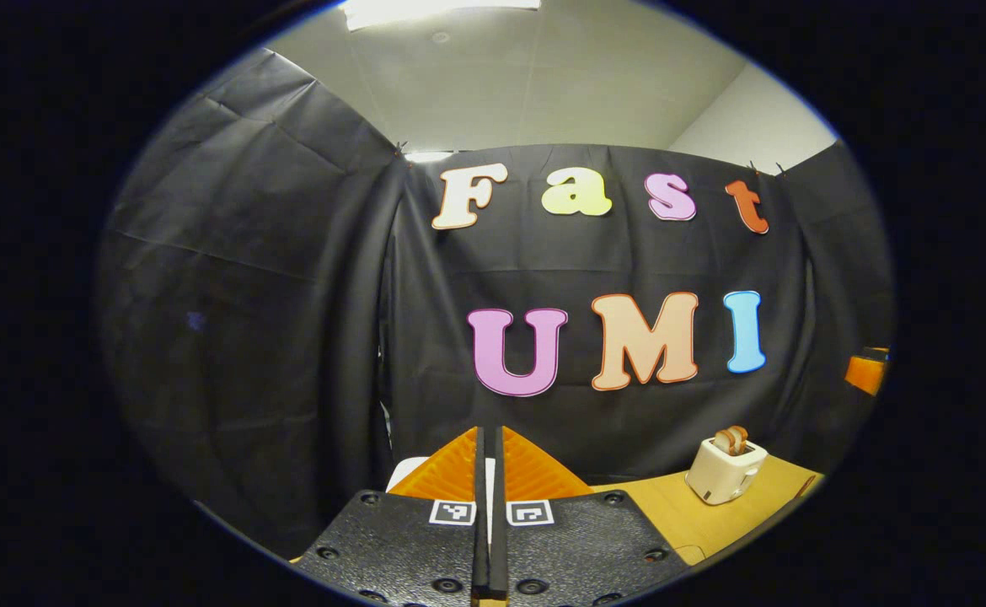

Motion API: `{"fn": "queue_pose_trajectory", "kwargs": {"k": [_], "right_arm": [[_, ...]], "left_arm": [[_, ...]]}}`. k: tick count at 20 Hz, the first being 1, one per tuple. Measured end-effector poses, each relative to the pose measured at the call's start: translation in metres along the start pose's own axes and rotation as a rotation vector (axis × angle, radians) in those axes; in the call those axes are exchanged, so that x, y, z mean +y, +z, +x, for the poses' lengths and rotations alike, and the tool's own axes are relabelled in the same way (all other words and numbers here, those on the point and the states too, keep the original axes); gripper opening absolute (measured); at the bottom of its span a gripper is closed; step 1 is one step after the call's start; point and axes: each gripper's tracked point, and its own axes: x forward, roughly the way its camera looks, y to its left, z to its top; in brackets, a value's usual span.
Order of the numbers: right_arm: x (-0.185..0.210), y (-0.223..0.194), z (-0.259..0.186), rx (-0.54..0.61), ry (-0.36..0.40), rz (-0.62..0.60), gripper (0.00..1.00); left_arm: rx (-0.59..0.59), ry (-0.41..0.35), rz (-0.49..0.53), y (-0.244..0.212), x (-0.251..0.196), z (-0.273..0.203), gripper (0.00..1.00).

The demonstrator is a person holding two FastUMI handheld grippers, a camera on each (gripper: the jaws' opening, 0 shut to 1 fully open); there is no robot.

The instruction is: Close the left gripper, press the button to open the rice cooker; take a wooden spoon from the chopstick holder with the right hand, scoop a spoonful of rice and pour it into the rice cooker, then put the wooden spoon back into the chopstick holder.

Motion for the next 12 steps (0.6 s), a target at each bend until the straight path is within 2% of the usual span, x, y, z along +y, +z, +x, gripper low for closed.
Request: {"fn": "queue_pose_trajectory", "kwargs": {"k": [6,12], "right_arm": [[0.009,-0.011,0.008,0.023,-0.053,-0.028,1.0],[0.013,-0.027,0.012,0.061,-0.112,-0.062,1.0]], "left_arm": [[0.078,0.0,0.004,-0.044,0.03,0.049,0.0],[0.202,-0.026,-0.03,-0.11,0.038,0.087,0.0]]}}
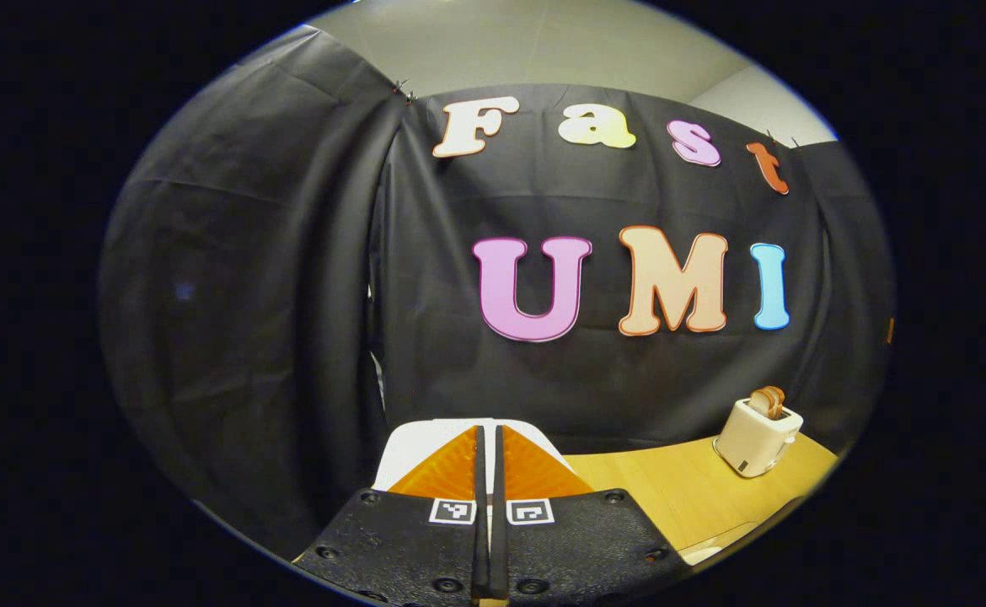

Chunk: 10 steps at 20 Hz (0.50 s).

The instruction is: Close the left gripper, press the button to open the rice cooker; take a wooden spoon from the chopstick holder with the right hand, scoop a spoonful of rice and pour it into the rice cooker, then put the wooden spoon back into the chopstick holder.

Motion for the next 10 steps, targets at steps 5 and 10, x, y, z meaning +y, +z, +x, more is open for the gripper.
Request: {"fn": "queue_pose_trajectory", "kwargs": {"k": [5,10], "right_arm": [[0.001,-0.008,0.001,0.014,-0.045,-0.027,1.0],[0.003,-0.009,0.0,0.022,-0.074,-0.04,1.0]], "left_arm": [[0.082,-0.014,-0.011,-0.04,0.007,0.024,0.0],[0.148,-0.024,-0.024,-0.071,0.007,0.041,0.0]]}}
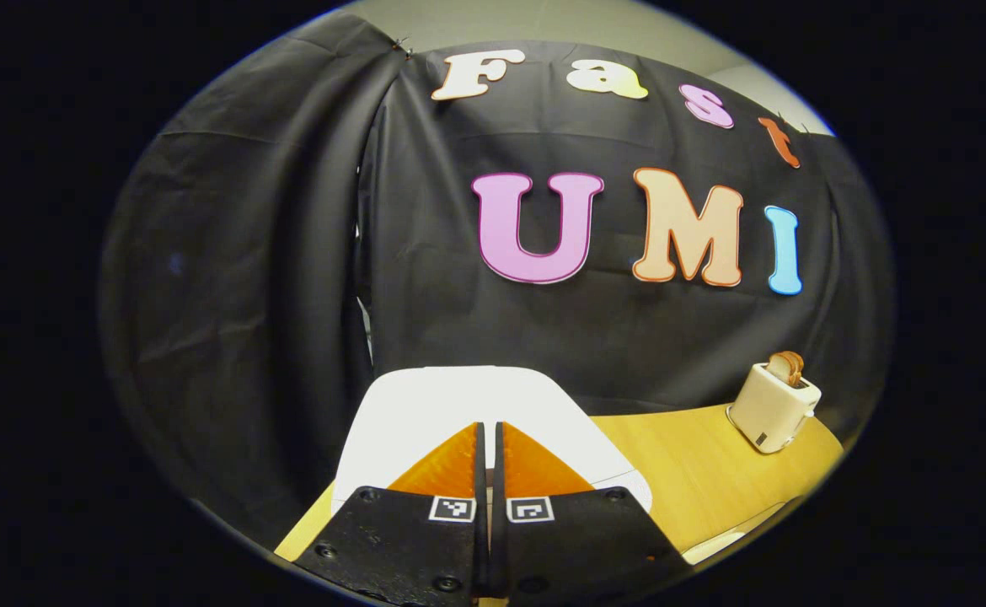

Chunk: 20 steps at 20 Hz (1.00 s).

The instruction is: Close the left gripper, press the button to open the rice cooker; take a wooden spoon from the chopstick holder with the right hand, scoop a spoonful of rice and pour it into the rice cooker, then put the wooden spoon back into the chopstick holder.

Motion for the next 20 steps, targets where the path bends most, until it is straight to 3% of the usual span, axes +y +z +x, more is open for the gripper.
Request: {"fn": "queue_pose_trajectory", "kwargs": {"k": [6,14,20], "right_arm": [[0.0,0.003,0.0,-0.01,-0.016,-0.01,1.0],[-0.002,0.003,-0.005,-0.01,-0.02,-0.001,1.0],[-0.01,0.01,-0.009,-0.029,-0.021,0.008,1.0]], "left_arm": [[0.07,-0.01,0.021,-0.031,-0.002,0.004,0.0],[0.05,0.007,0.0,-0.031,0.0,0.009,0.0],[0.031,0.027,0.046,-0.024,0.002,0.004,0.0]]}}
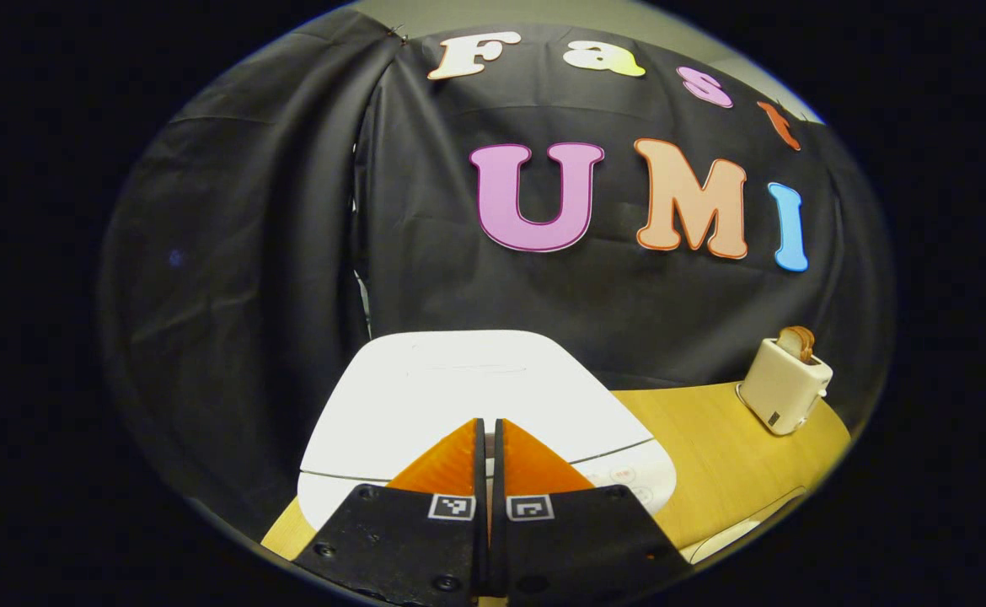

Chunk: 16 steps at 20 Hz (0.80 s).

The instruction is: Close the left gripper, press the button to open the rice cooker; take a wooden spoon from the chopstick holder with the right hand, scoop a spoonful of rice and pour it into the rice cooker, then put the wooden spoon back into the chopstick holder.

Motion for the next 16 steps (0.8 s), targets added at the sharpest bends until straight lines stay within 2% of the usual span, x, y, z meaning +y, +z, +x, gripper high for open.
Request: {"fn": "queue_pose_trajectory", "kwargs": {"k": [4,10,14,16], "right_arm": [[-0.012,0.005,-0.005,-0.013,-0.006,0.009,1.0],[-0.032,0.01,-0.009,-0.03,-0.006,0.024,1.0],[-0.04,0.009,-0.01,-0.025,0.008,0.043,1.0],[-0.045,0.012,-0.01,-0.036,0.012,0.042,1.0]], "left_arm": [[-0.094,0.019,0.05,0.04,0.0,-0.007,0.0],[-0.202,0.01,0.084,0.089,-0.003,-0.018,0.0],[-0.216,-0.006,0.084,0.105,-0.012,-0.029,0.01],[-0.247,-0.002,0.067,0.117,-0.016,-0.044,0.07]]}}
